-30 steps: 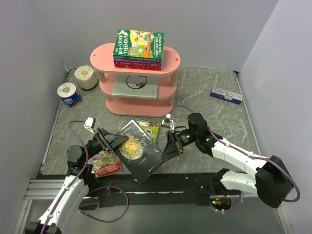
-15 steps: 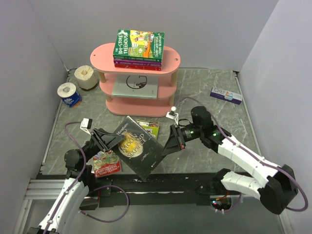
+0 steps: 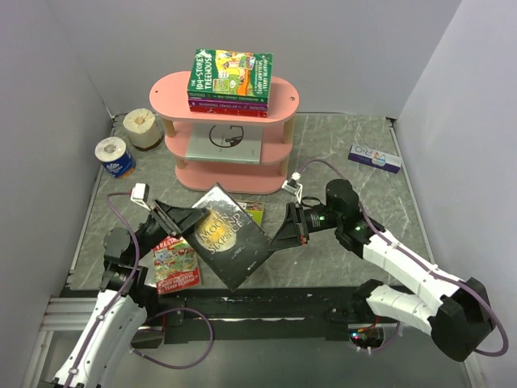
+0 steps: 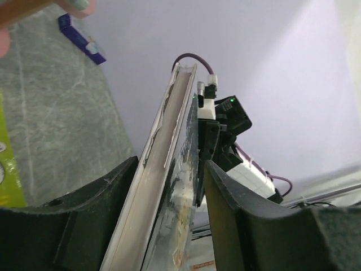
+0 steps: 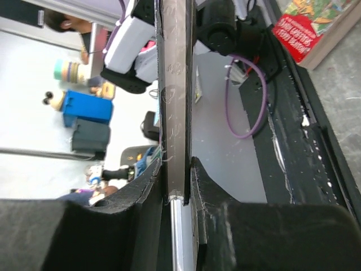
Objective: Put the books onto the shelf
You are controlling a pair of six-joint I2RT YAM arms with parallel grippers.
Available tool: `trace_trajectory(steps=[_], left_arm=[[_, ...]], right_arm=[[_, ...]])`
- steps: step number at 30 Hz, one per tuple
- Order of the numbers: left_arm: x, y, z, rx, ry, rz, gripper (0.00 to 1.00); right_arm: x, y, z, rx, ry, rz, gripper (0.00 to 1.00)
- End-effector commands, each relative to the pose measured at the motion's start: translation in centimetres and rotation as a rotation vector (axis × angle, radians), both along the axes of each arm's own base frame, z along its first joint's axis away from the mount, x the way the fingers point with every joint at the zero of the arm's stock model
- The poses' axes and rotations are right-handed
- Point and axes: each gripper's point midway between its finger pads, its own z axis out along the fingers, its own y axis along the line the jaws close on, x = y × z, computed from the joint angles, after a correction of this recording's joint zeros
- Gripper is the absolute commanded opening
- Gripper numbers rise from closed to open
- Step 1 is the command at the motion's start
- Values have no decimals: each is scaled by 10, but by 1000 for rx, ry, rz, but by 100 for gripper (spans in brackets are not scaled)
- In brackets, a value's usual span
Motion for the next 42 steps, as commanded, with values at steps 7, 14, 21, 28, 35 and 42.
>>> trace_trajectory(steps=[7, 14, 21, 28, 35, 42], left_arm=[[1, -4, -41, 233, 9, -22, 67], [-5, -14, -49, 261, -35, -126, 71], [-3, -15, -41, 260, -77, -156, 72], [-25, -25, -13, 178, -180, -327, 70], [-54, -30, 5, 133, -213, -522, 47], [-78, -42, 14, 197, -289, -636, 38]], right_arm=[[-16, -12, 41, 84, -20, 128, 0], [-33, -30, 52, 82, -42, 170, 0], [-41, -44, 57, 57, -46, 157, 0], [-48, -49, 56, 69, -57, 176, 0], [-48, -50, 55, 90, -61, 196, 0], [-40, -48, 55, 104, -62, 204, 0]])
